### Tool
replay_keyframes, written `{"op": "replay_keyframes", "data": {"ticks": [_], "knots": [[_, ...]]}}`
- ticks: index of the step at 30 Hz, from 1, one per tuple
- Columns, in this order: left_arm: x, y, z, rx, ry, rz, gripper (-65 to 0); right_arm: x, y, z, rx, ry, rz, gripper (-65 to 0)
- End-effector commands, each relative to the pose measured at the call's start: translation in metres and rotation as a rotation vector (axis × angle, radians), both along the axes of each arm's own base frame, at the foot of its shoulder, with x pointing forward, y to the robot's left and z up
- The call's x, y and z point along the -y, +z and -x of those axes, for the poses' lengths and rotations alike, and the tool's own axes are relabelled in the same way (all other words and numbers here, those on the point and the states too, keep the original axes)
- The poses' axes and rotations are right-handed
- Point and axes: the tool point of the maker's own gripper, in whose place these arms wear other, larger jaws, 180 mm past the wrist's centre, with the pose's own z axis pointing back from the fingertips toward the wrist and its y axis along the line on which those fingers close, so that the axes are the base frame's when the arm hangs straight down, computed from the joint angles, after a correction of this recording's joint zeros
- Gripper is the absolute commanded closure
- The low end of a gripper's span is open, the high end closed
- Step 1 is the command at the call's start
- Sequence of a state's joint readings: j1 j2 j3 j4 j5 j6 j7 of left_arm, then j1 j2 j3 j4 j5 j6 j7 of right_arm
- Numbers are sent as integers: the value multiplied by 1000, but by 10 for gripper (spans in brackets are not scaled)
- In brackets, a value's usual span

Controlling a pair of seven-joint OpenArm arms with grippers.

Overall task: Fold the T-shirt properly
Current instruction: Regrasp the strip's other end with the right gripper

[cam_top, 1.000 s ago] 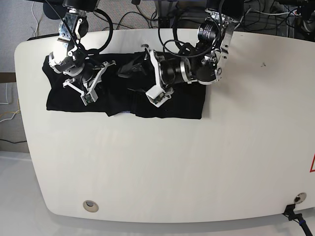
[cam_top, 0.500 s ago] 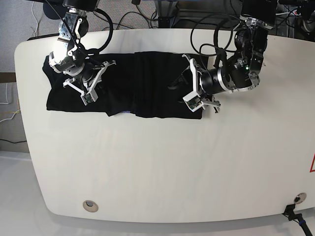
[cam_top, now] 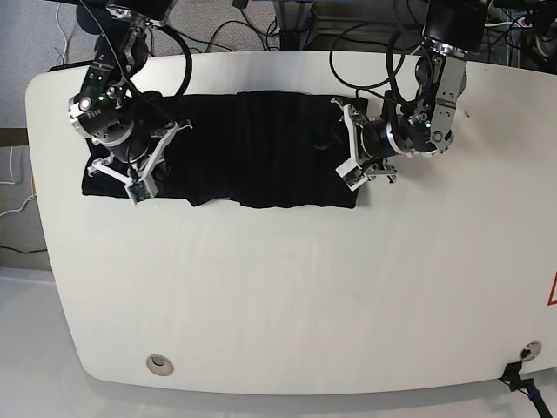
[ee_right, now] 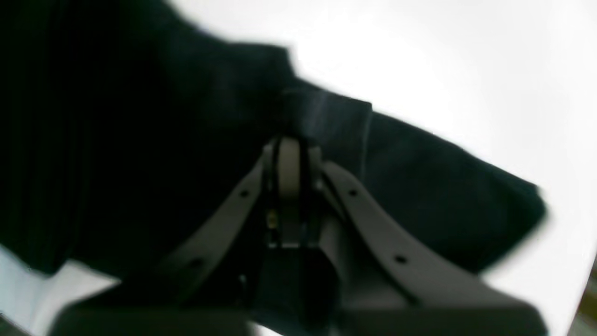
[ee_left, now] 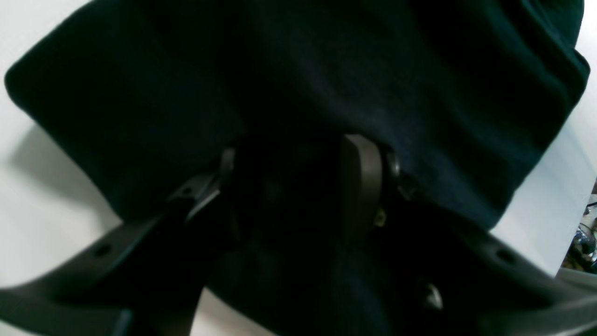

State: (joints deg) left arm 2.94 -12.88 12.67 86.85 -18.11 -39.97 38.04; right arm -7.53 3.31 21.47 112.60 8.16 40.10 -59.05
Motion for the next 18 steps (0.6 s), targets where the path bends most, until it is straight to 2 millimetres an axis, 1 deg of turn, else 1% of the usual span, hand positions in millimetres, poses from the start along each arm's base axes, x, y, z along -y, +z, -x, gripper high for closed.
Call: {"op": "replay_keyframes", "data": {"ticks": [1, 3, 4, 5, 6, 7, 9, 12, 15, 17, 18], "knots": [[-5, -2, 1, -7, -3, -27, -253, 34, 21, -7, 68, -125, 5, -128], [-6, -3, 1, -9, -3, -29, -253, 60, 27, -4, 88, -217, 7, -258], [-6, -3, 1, -9, -3, -29, -253, 71, 29, -4, 98, -254, 7, -332], [-6, -3, 1, -9, -3, -29, -253, 79, 32, -3, 105, -280, 8, -391], [-6, -3, 1, -9, -3, -29, -253, 88, 34, -1, 112, -309, 11, -446], [-6, -3, 1, -10, -3, -29, -253, 94, 35, 1, 115, -328, 16, -482], [-6, -3, 1, -10, -3, -29, -253, 107, 39, 2, 127, -365, 22, -492], [-6, -4, 2, -12, -3, -29, -253, 132, 30, 10, 103, -441, 12, -493], [-6, -4, 2, -12, -3, -29, -253, 159, 10, 20, 43, -507, -12, -494], [-7, -4, 1, -11, -1, -31, -253, 170, -3, 23, 11, -546, -48, -494], [-7, -4, 2, -13, -1, -31, -253, 171, -12, 26, -5, -562, -79, -494]]}}
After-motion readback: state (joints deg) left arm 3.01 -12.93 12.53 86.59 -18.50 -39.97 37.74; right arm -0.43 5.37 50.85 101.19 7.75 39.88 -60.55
